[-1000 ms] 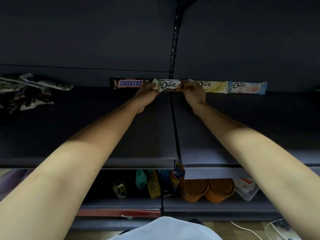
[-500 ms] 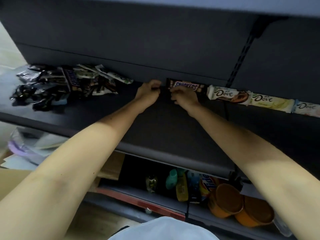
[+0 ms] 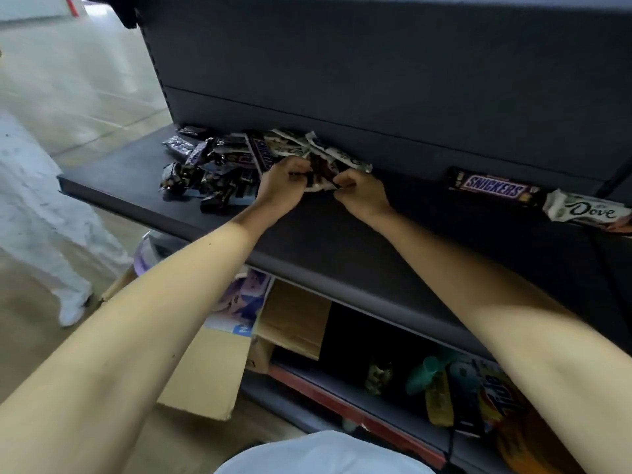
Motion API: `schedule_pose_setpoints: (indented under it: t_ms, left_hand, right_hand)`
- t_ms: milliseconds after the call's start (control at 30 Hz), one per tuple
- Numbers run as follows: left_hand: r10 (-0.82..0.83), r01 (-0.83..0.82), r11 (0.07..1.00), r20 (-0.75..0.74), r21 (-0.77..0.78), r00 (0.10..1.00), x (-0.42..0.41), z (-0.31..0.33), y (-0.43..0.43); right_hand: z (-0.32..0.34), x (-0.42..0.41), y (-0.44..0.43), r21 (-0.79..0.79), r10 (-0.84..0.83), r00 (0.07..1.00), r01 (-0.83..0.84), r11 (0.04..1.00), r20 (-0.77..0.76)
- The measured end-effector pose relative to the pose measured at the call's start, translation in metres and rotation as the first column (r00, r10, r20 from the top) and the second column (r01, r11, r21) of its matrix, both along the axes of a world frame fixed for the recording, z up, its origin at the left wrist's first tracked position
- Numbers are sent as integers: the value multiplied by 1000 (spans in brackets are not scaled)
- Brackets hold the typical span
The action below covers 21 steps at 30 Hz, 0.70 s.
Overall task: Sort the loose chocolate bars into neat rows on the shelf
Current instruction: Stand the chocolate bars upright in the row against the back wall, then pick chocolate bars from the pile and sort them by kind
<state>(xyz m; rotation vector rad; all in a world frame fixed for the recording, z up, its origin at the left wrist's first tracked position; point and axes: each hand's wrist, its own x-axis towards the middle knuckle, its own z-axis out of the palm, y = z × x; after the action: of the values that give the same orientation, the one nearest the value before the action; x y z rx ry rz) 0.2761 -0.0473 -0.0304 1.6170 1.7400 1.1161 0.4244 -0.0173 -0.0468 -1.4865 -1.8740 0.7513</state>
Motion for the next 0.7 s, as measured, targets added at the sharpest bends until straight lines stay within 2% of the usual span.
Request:
schedule_pose_setpoints:
  t_ms: [167, 400, 700]
  left_hand:
    - [22, -22, 1000, 5, 7, 1000, -42, -5, 4]
    - [-10, 10, 1000, -11, 11, 1000, -70, -6, 11]
    - [-76, 76, 997, -4, 8, 997, -71, -8, 16]
  right_hand:
    - [-6, -32, 17, 118, -27, 997, 19, 993, 67]
    - [-17, -55, 42, 150, -121, 969, 89, 985, 215]
    - [-15, -59, 45, 356, -158, 971, 85, 931, 181]
